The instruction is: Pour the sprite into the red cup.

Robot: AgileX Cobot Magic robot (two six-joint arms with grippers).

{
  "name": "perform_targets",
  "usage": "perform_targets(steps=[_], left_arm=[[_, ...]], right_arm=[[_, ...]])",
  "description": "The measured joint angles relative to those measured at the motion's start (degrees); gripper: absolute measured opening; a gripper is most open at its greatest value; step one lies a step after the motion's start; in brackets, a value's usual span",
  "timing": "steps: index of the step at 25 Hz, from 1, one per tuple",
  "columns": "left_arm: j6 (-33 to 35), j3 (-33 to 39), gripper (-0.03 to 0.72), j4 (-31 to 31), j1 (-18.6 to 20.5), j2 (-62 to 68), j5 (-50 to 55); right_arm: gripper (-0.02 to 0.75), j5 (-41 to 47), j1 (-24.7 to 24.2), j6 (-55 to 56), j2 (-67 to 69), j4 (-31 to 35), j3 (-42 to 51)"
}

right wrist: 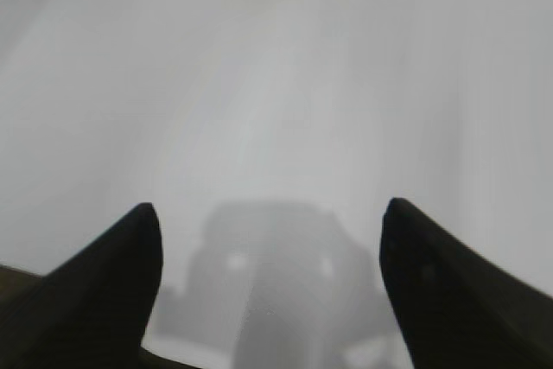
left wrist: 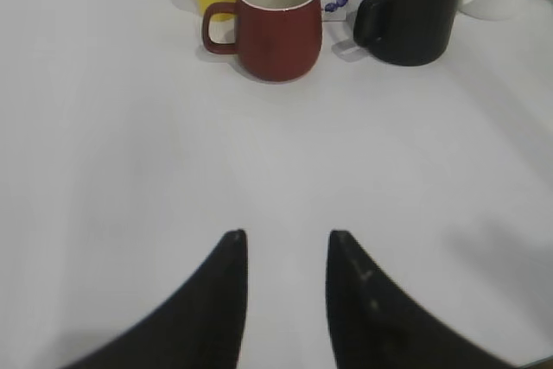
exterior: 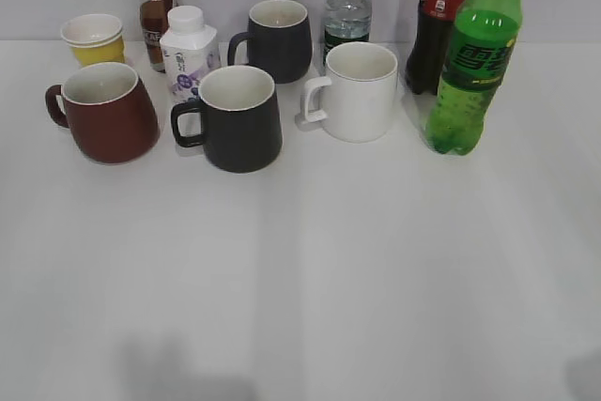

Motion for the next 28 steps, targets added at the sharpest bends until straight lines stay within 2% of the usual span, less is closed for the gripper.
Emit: perform_targets(steps=[15, 18, 23, 25, 28], left_arm=[[0.1, 0.0, 0.246, 0.0, 0.1, 0.0, 0.0], [0.1, 0.0, 0.246, 0.0, 4.2, 0.0, -0.1], [0.1, 0.0, 0.246, 0.0, 15.4, 0.0, -0.1], [0.1, 0.0, 0.246, 0.0, 18.1, 0.0, -0.1], [0.1, 0.0, 0.246, 0.0, 19.1, 0.0, -0.1]], right_arm=[[0.586, -0.8, 0.0, -0.1, 0.1, 0.3, 0.0], [0.586, -0.8, -1.1, -0.1, 0.1, 0.4, 0.0], [0.586, -0.9, -8.9, -0.1, -0.5, 0.6, 0.0], [0.586, -0.9, -10.4, -0.1, -2.6, 0.7, 0.0], [0.586, -1.0, -10.6, -0.1, -5.7, 0.8, 0.0]])
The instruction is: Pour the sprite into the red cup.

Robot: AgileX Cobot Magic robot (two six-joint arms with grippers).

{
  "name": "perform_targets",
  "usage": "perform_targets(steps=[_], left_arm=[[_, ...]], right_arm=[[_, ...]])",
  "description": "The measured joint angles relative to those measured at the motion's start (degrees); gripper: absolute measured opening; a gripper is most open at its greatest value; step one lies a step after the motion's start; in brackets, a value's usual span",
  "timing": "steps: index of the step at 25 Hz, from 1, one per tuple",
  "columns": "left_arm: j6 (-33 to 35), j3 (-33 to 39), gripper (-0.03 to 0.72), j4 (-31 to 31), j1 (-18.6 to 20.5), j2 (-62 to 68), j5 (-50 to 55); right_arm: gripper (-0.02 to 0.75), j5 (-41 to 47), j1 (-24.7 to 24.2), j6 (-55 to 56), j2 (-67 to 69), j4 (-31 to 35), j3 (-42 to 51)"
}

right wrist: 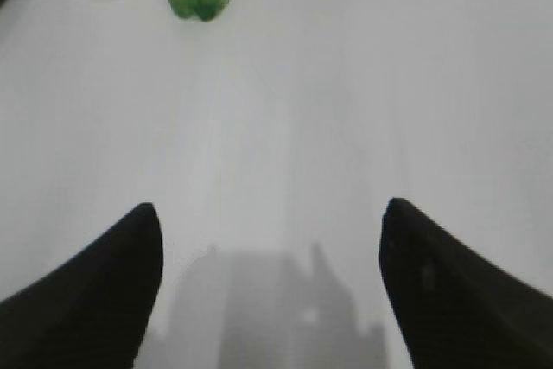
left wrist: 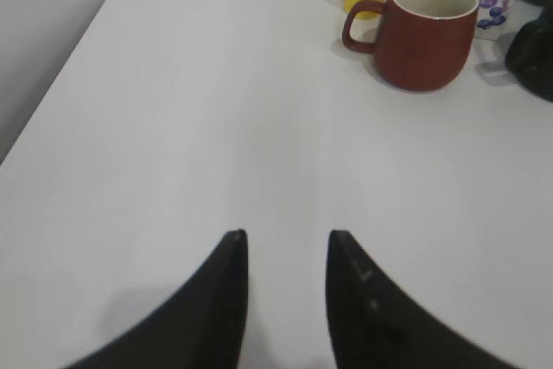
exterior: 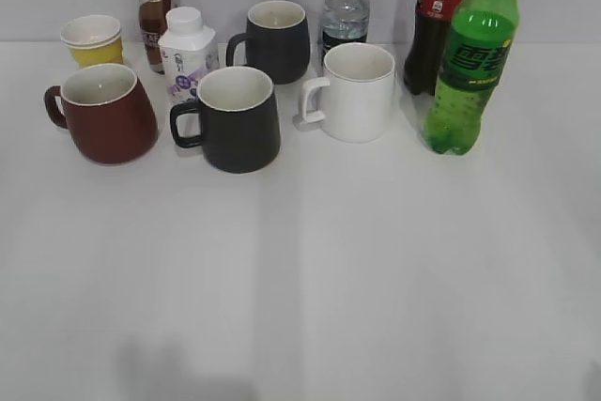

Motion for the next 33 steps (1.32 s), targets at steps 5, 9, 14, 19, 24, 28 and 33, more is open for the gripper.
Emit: perform_targets(steps=[5, 9, 14, 19, 24, 28, 33], left_arm=[[0.0, 0.0, 0.246, 0.0, -1.1, 0.0, 0.0], [0.0, 0.0, 0.246, 0.0, -1.7, 0.0, 0.0], [0.0, 0.0, 0.246, 0.0, -1.7, 0.0, 0.0], [0.0, 0.0, 0.246, 0.0, -1.7, 0.0, 0.0], [0.0, 0.0, 0.246, 0.0, -1.7, 0.0, 0.0], [0.0, 0.0, 0.246, 0.0, -1.7, 0.0, 0.0], [0.0, 0.0, 0.246, 0.0, -1.7, 0.0, 0.0]], right_arm=[[0.586, 0.0, 0.0, 0.0, -0.3, 0.0, 0.0], [0.585, 0.0, 0.0, 0.0, -0.3, 0.0, 0.0], [0.585, 0.0, 0.0, 0.0, -0.3, 0.0, 0.0], [0.587, 0.0, 0.0, 0.0, -0.3, 0.0, 0.0], [0.586, 0.0, 0.0, 0.0, -0.3, 0.0, 0.0], [0.586, 0.0, 0.0, 0.0, -0.3, 0.0, 0.0], [0.585, 0.0, 0.0, 0.0, -0.3, 0.0, 0.0]])
